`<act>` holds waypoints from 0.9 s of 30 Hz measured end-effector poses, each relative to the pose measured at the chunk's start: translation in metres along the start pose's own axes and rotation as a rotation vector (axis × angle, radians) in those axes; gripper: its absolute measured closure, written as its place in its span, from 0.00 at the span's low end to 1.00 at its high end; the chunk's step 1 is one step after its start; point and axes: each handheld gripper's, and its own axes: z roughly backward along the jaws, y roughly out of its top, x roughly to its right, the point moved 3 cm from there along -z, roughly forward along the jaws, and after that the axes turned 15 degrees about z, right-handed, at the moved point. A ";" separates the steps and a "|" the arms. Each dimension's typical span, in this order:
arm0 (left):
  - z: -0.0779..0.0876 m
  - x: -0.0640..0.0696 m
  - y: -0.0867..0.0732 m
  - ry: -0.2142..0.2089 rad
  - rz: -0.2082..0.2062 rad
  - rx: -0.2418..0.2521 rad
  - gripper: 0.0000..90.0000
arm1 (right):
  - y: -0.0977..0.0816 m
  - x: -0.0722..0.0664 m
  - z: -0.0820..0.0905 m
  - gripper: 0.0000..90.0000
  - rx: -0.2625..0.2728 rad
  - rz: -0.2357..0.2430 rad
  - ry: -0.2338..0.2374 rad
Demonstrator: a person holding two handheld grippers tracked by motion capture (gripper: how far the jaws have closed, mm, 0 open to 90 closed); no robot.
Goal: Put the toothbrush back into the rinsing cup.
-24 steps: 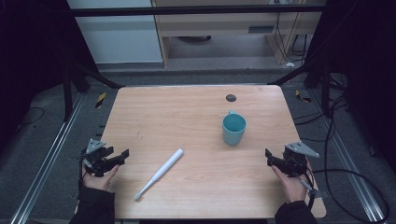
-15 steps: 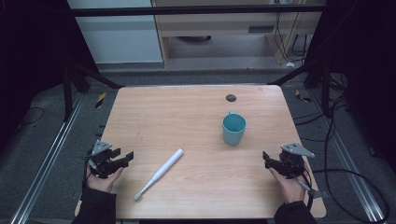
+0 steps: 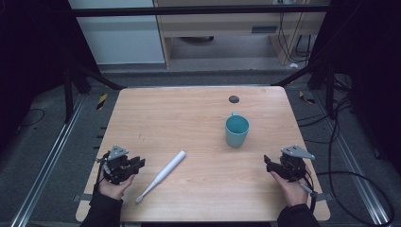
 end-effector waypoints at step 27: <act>-0.063 0.071 0.033 -0.033 -0.049 0.012 1.00 | 0.002 -0.005 -0.002 0.31 -0.008 0.005 0.014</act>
